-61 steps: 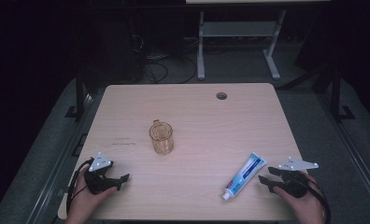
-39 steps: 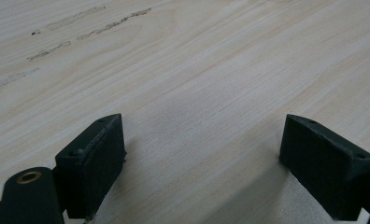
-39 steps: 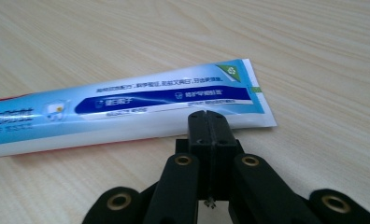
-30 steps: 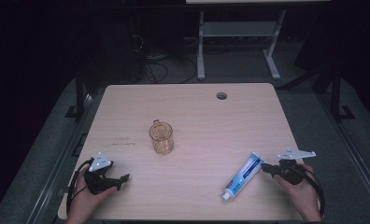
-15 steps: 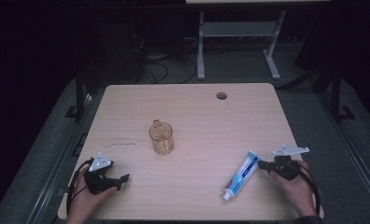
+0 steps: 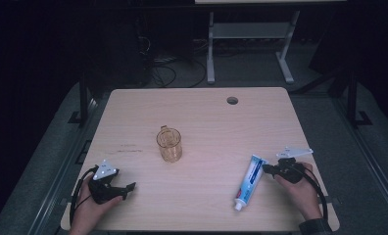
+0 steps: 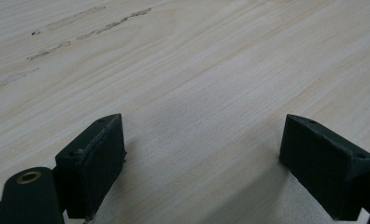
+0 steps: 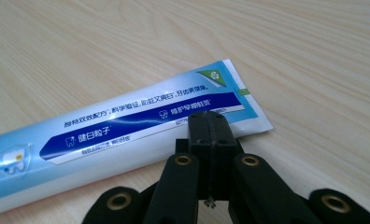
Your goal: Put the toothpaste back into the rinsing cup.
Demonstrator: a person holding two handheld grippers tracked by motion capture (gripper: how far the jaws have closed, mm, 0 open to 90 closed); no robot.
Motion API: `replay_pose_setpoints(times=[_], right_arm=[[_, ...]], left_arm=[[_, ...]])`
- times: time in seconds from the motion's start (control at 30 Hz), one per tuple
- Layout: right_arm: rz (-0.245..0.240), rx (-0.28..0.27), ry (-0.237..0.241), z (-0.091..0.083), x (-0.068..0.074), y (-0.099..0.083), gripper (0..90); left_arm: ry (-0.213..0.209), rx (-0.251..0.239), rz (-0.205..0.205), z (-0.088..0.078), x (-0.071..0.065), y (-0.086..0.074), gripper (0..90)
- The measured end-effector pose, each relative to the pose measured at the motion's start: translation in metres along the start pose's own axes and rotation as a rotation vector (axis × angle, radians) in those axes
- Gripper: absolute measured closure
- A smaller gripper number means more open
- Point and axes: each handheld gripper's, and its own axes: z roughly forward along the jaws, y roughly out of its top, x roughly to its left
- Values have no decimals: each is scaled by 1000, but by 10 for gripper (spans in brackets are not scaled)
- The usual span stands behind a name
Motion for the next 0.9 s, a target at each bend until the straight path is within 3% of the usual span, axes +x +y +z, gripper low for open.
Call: replay_pose_setpoints(times=[0.9], right_arm=[[-65, 6, 45, 39, 21, 42, 900]], left_arm=[[-1, 2, 0, 0, 0, 0, 132]])
